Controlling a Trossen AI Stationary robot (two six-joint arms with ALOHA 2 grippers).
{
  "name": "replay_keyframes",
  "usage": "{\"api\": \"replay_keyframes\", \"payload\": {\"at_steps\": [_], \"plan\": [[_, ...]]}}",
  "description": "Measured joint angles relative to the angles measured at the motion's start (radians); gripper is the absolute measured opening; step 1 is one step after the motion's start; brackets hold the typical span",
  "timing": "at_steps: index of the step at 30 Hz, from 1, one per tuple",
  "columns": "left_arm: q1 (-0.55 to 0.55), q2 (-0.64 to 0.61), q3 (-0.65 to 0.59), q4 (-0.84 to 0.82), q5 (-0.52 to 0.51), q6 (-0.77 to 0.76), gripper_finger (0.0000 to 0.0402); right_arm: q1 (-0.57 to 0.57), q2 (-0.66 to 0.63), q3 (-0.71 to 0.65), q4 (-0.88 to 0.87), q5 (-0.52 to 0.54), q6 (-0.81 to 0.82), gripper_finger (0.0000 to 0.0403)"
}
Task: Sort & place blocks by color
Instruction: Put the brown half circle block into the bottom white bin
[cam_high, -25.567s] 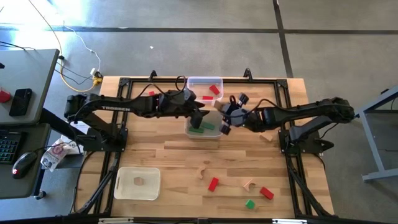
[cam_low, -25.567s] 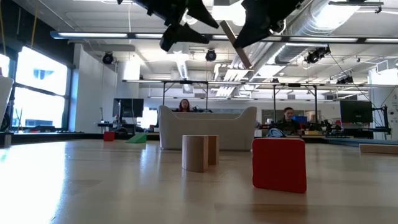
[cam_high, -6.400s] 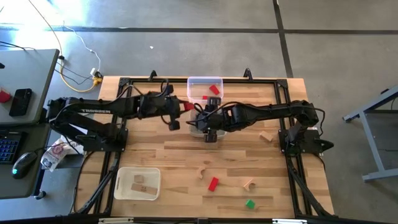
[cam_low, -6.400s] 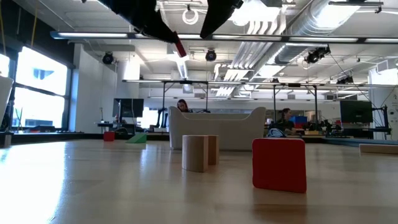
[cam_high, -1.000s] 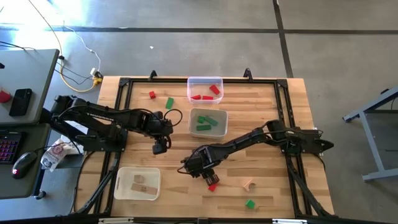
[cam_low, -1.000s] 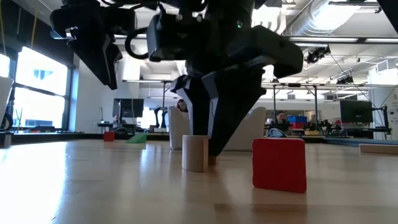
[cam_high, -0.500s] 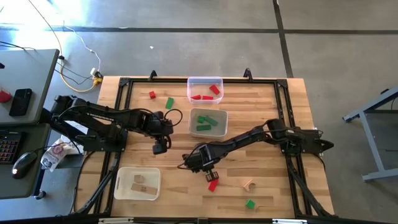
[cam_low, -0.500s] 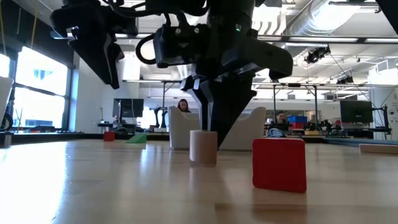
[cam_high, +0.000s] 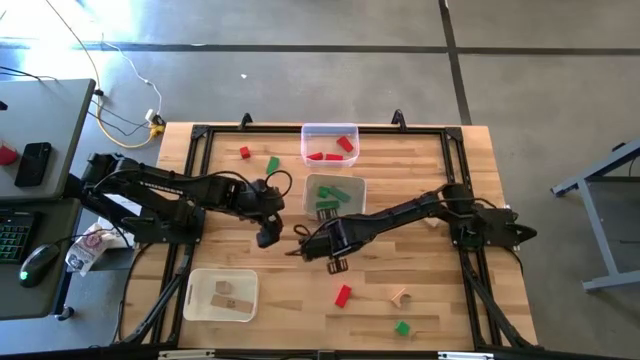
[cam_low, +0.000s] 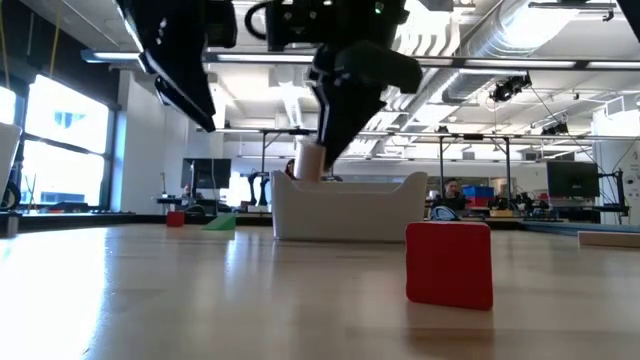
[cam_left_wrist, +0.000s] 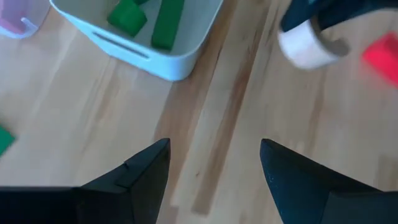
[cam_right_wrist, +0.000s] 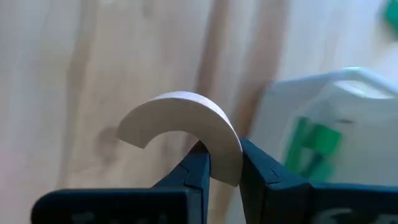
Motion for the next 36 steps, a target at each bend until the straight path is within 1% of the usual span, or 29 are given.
{"api": "replay_keyframes", "payload": {"at_steps": [6,8,13,17,19,24,27,31,36], "plan": [[0.000,0.000,0.000,0.143,0.052,-0.098,0.0235,0.000,-0.028,0.000,-0.002,0.165,0.000,0.0031],[0.000,0.000,0.000,0.192,0.059,-0.114,0.0235,0.000,-0.028,0.000,-0.002,0.201,0.000,0.0031],[0.001,0.000,0.000,0.277,0.059,-0.120,0.0234,0.000,-0.028,0.000,-0.006,0.291,0.030,0.0034],[0.001,0.000,0.000,0.313,0.059,-0.120,0.0234,0.000,-0.028,0.000,-0.007,0.407,0.070,0.0032],[0.001,0.000,0.000,0.324,0.059,-0.120,0.0234,0.002,-0.028,0.000,-0.007,0.444,0.085,0.0032],[0.001,0.000,0.000,0.338,0.059,-0.120,0.0234,0.008,-0.028,0.015,-0.014,0.485,0.122,0.0032],[0.001,0.000,0.000,0.349,0.059,-0.120,0.0233,0.018,-0.028,0.047,-0.017,0.499,0.138,0.0031],[0.001,0.000,0.000,0.373,0.058,-0.120,0.0233,0.036,-0.028,0.093,-0.019,0.553,0.135,0.0030],[0.001,0.000,0.000,0.389,0.051,-0.120,0.0233,0.046,-0.028,0.116,-0.019,0.558,0.135,0.0030]]}}
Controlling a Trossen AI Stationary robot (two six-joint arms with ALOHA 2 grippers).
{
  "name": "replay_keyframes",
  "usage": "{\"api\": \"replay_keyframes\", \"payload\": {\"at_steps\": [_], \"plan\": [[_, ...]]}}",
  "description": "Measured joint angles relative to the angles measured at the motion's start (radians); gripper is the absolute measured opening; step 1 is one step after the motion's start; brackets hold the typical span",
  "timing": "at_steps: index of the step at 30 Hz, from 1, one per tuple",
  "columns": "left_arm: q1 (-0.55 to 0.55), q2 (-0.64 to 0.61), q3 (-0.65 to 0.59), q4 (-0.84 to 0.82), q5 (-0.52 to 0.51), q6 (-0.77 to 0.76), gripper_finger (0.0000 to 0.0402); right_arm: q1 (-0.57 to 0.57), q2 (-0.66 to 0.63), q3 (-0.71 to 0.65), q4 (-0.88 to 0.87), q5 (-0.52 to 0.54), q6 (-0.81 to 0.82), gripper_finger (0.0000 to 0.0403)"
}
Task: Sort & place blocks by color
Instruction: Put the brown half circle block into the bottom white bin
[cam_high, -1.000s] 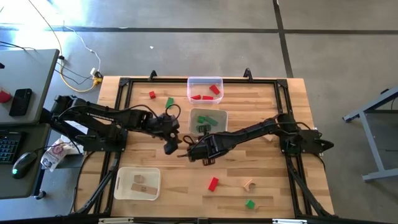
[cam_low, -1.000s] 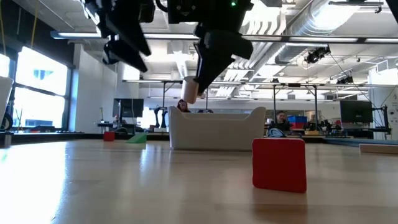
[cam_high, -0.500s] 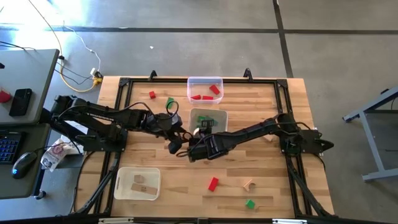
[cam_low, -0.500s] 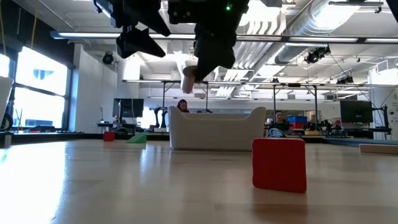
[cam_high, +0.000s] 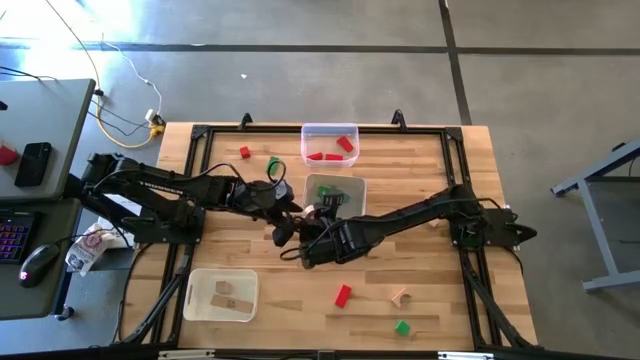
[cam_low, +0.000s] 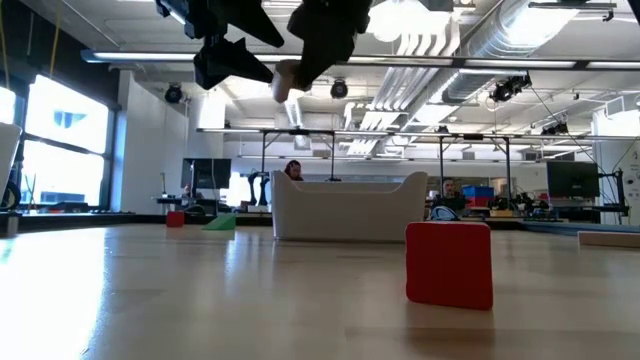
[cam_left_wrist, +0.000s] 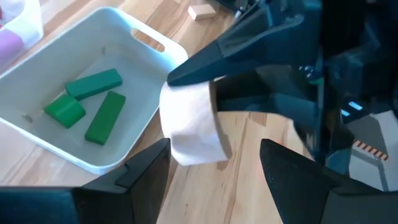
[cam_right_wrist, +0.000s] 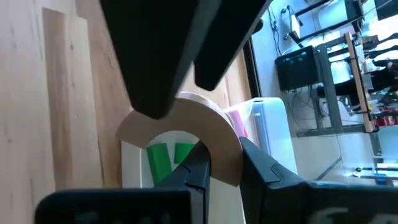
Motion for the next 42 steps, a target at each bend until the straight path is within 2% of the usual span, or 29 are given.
{"api": "replay_keyframes", "payload": {"at_steps": [5,15,25,30,38,42], "plan": [[0.000,0.000,0.000,0.004,-0.051,0.001,0.0233,0.009,0.000,0.000,0.001,0.032,0.006,0.0030],[0.000,0.000,0.000,0.004,-0.089,0.001,0.0233,0.009,0.000,0.000,0.022,0.106,0.020,0.0030],[0.000,0.000,0.000,0.038,-0.134,0.052,0.0229,0.009,0.000,0.000,0.075,0.111,0.016,0.0030],[0.000,0.000,0.000,0.033,-0.134,0.064,0.0201,0.009,0.000,0.000,0.075,0.126,0.011,0.0030],[0.000,-0.001,0.000,0.032,-0.134,0.118,0.0119,0.009,0.000,-0.001,0.073,0.128,-0.015,0.0045],[0.000,-0.001,0.000,0.023,-0.135,0.166,0.0111,0.011,0.000,-0.001,0.073,0.104,-0.031,0.0059]]}}
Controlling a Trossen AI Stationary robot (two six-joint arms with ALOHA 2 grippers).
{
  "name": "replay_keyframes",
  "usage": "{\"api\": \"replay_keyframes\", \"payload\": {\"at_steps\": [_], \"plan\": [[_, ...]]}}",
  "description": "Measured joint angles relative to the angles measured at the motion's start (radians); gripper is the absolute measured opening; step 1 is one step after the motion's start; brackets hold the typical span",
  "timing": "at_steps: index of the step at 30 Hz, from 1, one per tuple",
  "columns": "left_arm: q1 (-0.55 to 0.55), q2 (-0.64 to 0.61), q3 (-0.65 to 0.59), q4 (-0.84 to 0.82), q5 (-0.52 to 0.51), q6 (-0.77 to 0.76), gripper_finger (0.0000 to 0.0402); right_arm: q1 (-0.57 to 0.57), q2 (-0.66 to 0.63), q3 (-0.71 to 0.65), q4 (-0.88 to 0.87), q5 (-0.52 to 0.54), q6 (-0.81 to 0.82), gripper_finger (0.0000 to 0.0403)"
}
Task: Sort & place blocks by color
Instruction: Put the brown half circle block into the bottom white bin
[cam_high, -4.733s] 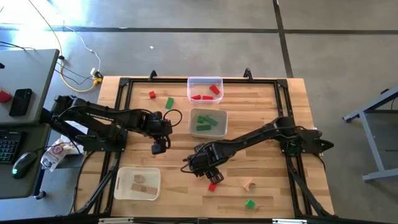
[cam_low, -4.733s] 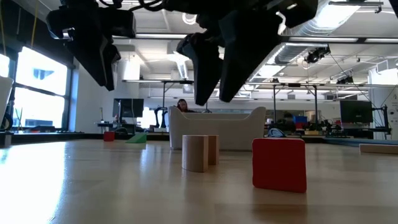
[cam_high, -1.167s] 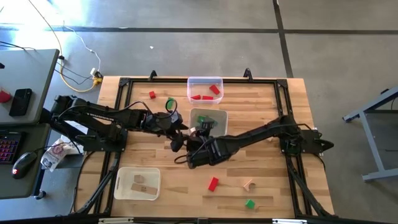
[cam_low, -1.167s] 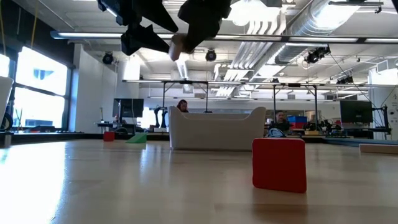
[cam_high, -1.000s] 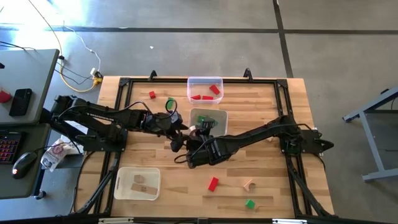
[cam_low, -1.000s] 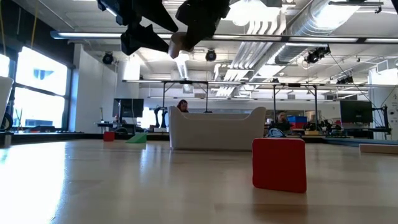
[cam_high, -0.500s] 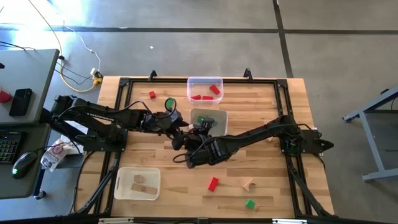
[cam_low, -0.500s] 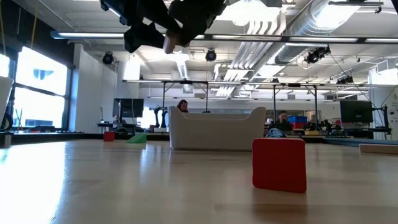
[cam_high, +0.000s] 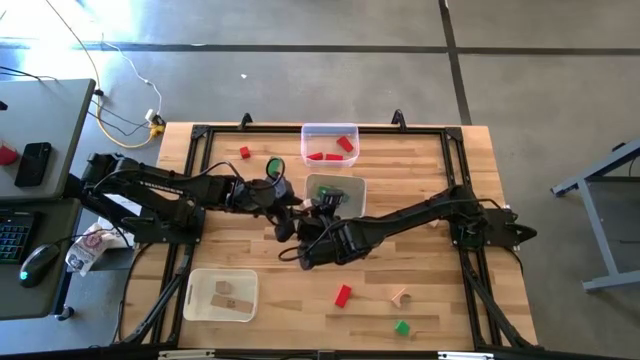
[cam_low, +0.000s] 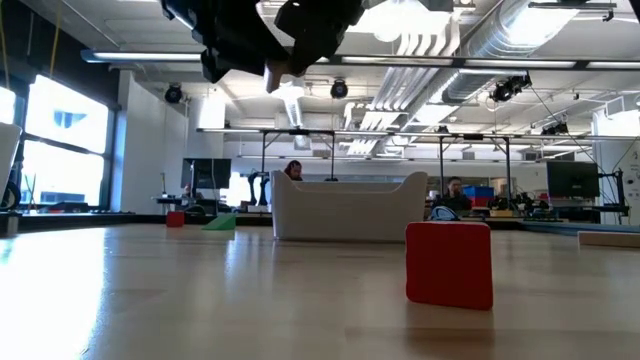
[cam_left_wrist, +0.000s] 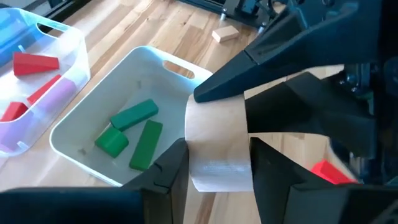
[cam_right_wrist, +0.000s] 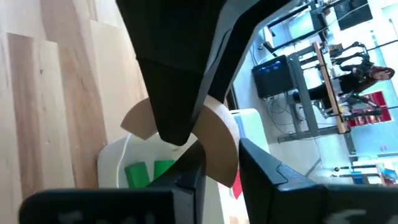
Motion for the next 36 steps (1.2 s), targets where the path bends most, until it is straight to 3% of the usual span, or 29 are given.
{"api": "replay_keyframes", "payload": {"at_steps": [9,18,24,30,36], "plan": [[-0.013,0.001,0.000,-0.037,-0.002,0.011,0.0115,0.002,0.000,0.000,-0.006,-0.096,0.010,0.0106],[-0.045,0.001,0.000,-0.125,-0.018,-0.010,0.0111,0.029,0.000,0.000,-0.029,-0.094,0.000,0.0166],[-0.085,0.001,0.000,-0.216,-0.017,-0.036,0.0110,0.052,0.000,0.000,-0.052,-0.087,0.008,0.0169],[-0.202,0.001,0.000,-0.265,-0.006,-0.103,0.0110,0.057,0.000,0.000,-0.143,-0.112,0.063,0.0170],[-0.312,-0.007,0.000,-0.404,0.005,-0.252,0.0110,0.042,0.000,0.000,-0.173,-0.180,0.090,0.0170]]}}
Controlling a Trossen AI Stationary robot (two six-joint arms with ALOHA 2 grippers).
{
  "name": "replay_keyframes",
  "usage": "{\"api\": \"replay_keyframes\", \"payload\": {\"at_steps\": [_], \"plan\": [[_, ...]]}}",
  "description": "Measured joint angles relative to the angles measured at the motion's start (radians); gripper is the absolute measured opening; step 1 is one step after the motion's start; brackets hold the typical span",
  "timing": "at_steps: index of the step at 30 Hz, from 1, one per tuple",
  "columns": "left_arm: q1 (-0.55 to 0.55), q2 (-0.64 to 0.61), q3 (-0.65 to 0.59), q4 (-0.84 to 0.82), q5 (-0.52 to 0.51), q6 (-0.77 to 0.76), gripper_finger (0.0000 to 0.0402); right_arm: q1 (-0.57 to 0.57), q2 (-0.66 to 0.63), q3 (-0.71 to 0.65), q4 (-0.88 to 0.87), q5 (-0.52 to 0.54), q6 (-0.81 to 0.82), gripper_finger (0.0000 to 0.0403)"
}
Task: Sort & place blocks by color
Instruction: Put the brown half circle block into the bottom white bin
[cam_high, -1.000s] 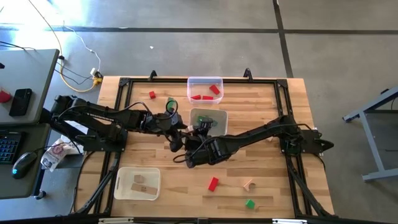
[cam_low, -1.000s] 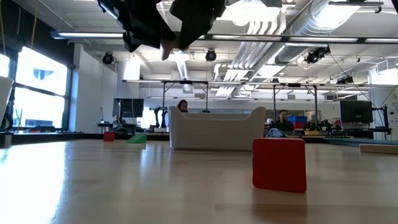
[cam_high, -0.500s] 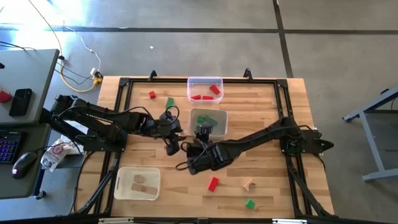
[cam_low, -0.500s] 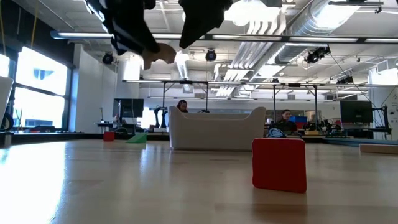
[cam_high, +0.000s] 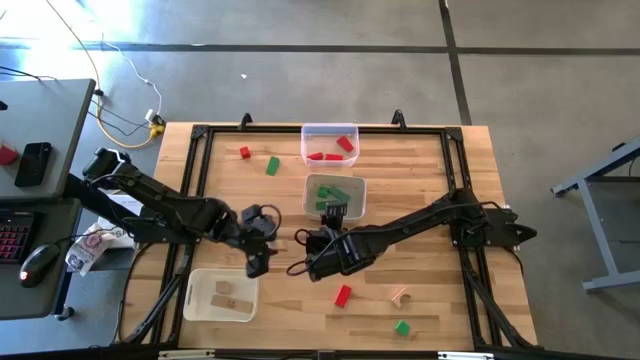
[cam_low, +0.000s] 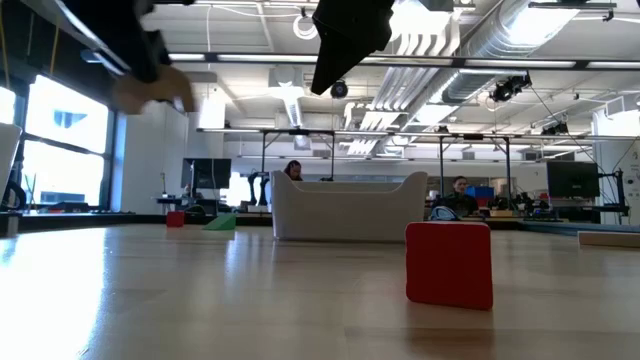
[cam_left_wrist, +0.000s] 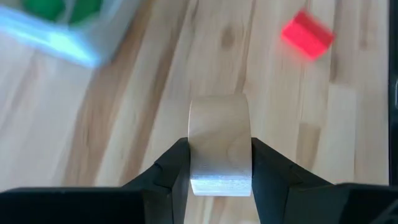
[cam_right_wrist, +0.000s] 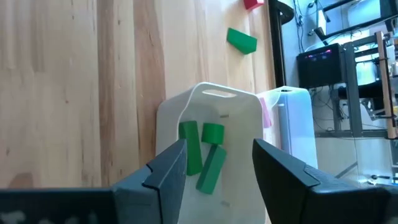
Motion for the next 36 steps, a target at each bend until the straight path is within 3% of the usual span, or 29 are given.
{"api": "replay_keyframes", "payload": {"at_steps": [9,18,27,36], "plan": [[-0.177,-0.061,0.001,-0.126,0.014,-0.217,0.0110,-0.014,0.000,0.000,-0.022,-0.028,0.003,0.0170],[-0.353,-0.060,0.000,-0.242,0.061,-0.387,0.0111,-0.046,0.000,-0.006,-0.070,-0.402,-0.106,0.0170],[-0.418,-0.013,0.000,-0.224,0.064,-0.435,0.0111,-0.053,0.001,-0.006,-0.072,-0.707,-0.229,0.0170],[-0.417,0.074,-0.001,-0.222,0.077,-0.430,0.0115,-0.019,0.001,-0.006,-0.061,-0.869,-0.344,0.0170]]}}
